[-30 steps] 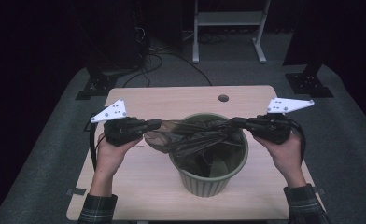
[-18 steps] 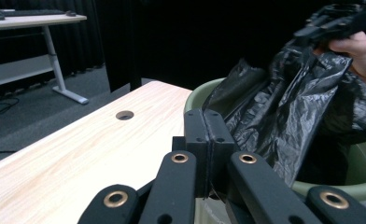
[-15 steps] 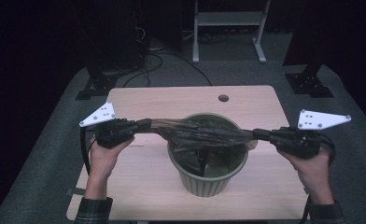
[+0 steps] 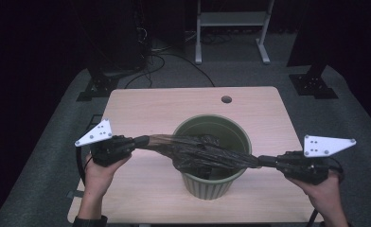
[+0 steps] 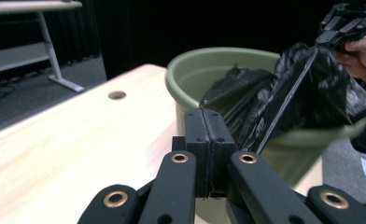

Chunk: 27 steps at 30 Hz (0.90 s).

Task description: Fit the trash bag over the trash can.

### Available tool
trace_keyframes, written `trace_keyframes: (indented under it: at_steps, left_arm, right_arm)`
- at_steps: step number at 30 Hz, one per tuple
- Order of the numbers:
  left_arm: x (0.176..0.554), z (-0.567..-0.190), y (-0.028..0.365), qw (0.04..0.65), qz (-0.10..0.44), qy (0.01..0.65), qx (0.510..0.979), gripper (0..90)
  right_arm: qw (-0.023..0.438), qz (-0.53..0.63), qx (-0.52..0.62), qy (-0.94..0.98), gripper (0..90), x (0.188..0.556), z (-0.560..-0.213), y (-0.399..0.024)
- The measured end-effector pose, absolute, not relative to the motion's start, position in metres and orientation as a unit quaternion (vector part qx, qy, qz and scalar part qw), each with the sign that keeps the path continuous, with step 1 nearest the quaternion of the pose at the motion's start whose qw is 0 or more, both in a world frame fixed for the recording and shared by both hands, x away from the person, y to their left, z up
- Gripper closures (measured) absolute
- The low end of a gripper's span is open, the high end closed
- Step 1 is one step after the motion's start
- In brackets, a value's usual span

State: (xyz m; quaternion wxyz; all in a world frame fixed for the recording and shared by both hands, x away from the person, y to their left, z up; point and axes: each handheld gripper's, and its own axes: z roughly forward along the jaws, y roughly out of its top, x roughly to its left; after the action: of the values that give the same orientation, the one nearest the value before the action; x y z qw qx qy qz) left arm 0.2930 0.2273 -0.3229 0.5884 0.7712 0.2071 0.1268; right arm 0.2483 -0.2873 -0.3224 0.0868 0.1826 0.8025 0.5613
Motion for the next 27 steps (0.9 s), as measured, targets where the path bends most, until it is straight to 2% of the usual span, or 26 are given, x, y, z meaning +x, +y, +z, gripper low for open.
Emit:
trace_keyframes:
  at_steps: [6, 16, 23, 27]
  left_arm:
    - [0.278, -0.329, 0.231, 0.603, 0.101, 0.200, 0.766, 89.6]
    - [0.258, -0.339, 0.229, 0.593, 0.090, 0.194, 0.777, 89.6]
    - [0.258, -0.355, 0.228, 0.570, 0.080, 0.205, 0.792, 89.6]
    - [0.264, -0.366, 0.220, 0.554, 0.055, 0.215, 0.802, 89.1]
  right_arm:
    - [0.070, 0.568, 0.173, 0.801, 90.0, 0.234, -0.333, -0.293]
    - [0.039, 0.560, 0.162, 0.811, 90.0, 0.216, -0.346, -0.297]
    - [0.035, 0.546, 0.181, 0.817, 90.0, 0.216, -0.357, -0.307]
    - [0.035, 0.540, 0.199, 0.817, 90.0, 0.221, -0.364, -0.311]
